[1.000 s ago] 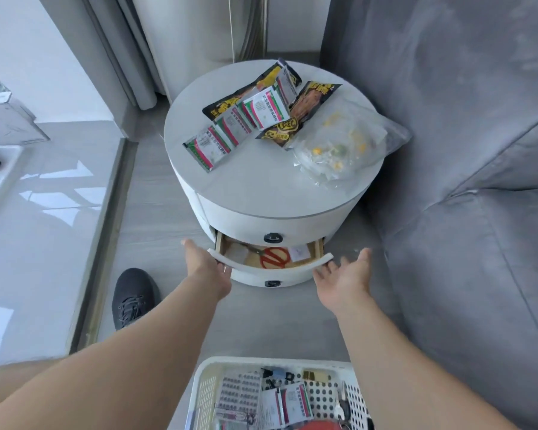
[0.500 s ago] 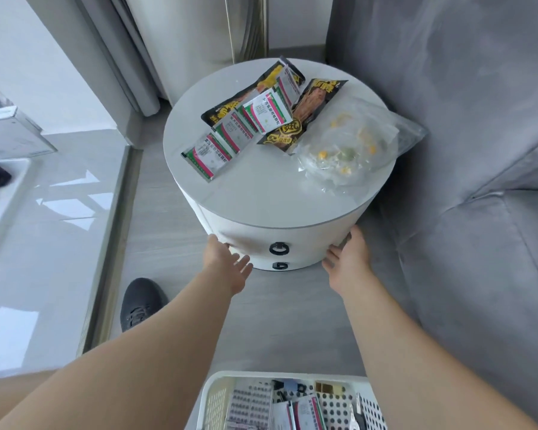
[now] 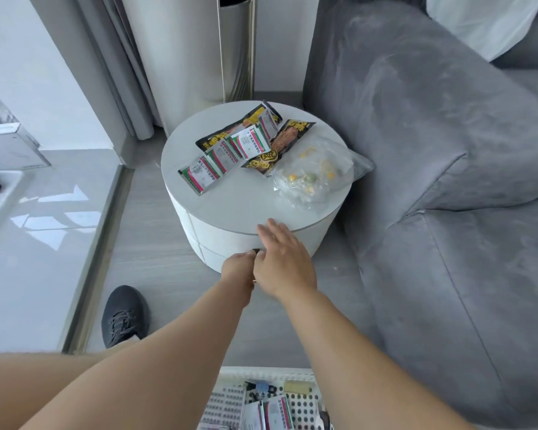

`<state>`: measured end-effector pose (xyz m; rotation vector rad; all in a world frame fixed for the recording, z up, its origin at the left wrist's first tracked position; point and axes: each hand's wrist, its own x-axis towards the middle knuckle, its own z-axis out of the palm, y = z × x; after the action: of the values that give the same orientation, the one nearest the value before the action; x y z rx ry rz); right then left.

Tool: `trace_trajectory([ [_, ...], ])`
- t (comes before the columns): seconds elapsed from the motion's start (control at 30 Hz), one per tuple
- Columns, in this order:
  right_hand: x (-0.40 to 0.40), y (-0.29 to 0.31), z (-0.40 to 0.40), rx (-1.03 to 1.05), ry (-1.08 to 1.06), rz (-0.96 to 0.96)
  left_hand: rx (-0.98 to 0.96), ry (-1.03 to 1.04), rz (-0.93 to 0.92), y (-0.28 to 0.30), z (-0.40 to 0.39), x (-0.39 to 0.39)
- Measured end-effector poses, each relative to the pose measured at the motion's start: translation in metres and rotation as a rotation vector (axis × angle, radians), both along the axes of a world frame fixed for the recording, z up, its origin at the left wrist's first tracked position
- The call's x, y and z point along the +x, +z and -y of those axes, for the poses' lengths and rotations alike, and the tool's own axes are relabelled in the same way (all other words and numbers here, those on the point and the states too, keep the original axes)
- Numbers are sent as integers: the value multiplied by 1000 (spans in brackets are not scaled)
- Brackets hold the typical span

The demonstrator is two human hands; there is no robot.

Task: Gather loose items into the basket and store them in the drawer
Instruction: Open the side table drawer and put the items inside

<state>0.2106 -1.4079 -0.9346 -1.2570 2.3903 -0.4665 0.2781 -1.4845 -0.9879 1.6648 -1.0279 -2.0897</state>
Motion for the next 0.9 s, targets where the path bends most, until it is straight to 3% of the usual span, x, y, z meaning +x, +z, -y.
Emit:
trace_trajectory([
  [0.13, -11, 18, 8, 131, 32, 114, -177, -255, 259, 12, -8, 20],
  [0.27, -15, 34, 15, 289, 99, 144, -157, -414, 406, 24, -30, 54],
  [0.33, -17, 45, 18, 345, 129, 168, -390, -383, 517, 28, -37, 71],
  [0.43, -19, 51, 20, 376, 151, 155, -930, -286, 651, 41, -46, 84],
  [0.53, -12, 51, 15, 390, 159, 116, -1266, -556, 683, 49, -42, 85],
  [0.6, -9, 50, 14, 395, 146, 79, -1238, -867, 758, 54, -35, 84],
  [0.67, -5, 50, 15, 412, 132, 73, -1229, -1045, 820, 64, -28, 84],
  [0.9, 5, 56, 14, 396, 75, 52, -991, -1165, 808, 79, -32, 85],
])
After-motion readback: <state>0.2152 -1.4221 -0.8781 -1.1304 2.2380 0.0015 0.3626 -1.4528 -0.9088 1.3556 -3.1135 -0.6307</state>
